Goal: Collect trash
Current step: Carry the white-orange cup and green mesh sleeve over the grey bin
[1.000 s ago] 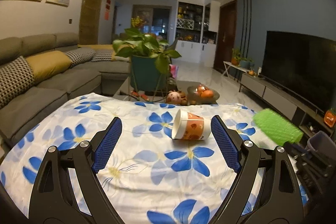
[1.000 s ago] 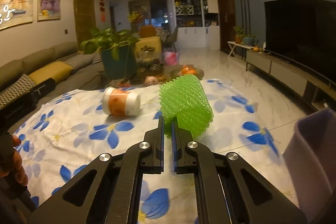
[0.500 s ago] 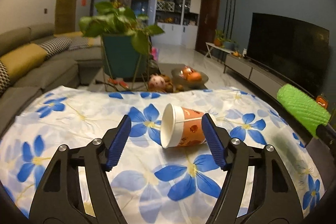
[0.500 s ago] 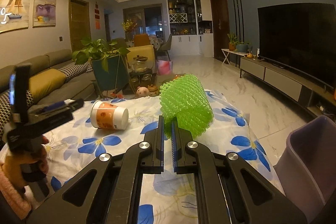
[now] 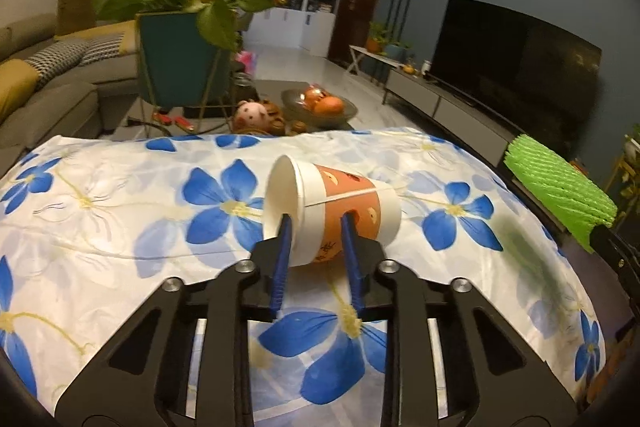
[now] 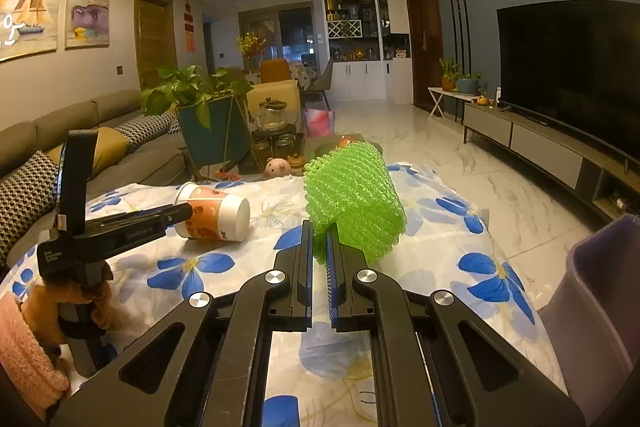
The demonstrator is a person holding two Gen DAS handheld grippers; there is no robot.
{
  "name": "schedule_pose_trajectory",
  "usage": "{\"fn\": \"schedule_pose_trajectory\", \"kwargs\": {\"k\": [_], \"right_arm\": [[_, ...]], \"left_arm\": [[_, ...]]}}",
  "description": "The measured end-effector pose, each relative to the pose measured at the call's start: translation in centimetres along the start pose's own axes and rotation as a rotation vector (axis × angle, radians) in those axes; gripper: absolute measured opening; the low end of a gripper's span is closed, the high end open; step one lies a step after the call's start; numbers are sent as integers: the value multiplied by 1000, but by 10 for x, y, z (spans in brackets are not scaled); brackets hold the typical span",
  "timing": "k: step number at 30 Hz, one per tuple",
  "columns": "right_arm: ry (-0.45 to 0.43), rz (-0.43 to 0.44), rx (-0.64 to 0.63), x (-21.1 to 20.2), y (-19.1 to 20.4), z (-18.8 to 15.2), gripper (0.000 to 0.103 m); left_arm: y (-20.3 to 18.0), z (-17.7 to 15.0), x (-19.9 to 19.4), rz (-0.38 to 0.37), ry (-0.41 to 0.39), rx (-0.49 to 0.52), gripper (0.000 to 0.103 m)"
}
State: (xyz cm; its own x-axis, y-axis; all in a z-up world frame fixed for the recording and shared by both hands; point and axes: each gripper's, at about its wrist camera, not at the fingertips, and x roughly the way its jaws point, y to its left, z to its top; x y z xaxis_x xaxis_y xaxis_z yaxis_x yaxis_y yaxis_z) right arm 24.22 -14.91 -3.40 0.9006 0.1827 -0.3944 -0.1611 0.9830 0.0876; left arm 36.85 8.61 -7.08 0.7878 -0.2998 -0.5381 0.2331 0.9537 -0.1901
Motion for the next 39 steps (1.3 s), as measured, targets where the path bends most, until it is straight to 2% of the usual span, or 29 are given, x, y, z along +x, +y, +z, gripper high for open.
{"fn": "schedule_pose_trajectory", "kwargs": {"k": [2, 5, 9, 15, 18, 23, 28, 31, 39], "right_arm": [[1, -2, -1, -1, 1, 1, 7], [0, -4, -1, -3, 2, 2, 7], [1, -3, -1, -4, 2, 1, 7], [-18, -16, 4, -14, 1, 4, 7], [-30, -20, 12, -25, -1, 4, 7], [-54, -40, 9, -53, -8, 1, 7], [-79, -77, 11, -86, -24, -2, 7], [-89, -116, 17, -104, -42, -6, 7], [-112, -301, 96, -153, -120, -19, 7]], "left_arm": [[-2, -1, 1, -21, 9, 4, 8], [-4, -2, -1, -36, 2, 6, 2], [-11, -4, -6, -15, -10, 8, 2], [-36, -3, -35, 24, -45, 30, 2], [-61, -7, -57, 77, -68, 60, 2], [-101, -14, -89, 90, -106, 98, 2], [-148, -19, -113, 25, -139, 151, 2], [-186, -22, -121, -51, -152, 193, 2], [-284, -35, -111, -263, -147, 258, 2]]}}
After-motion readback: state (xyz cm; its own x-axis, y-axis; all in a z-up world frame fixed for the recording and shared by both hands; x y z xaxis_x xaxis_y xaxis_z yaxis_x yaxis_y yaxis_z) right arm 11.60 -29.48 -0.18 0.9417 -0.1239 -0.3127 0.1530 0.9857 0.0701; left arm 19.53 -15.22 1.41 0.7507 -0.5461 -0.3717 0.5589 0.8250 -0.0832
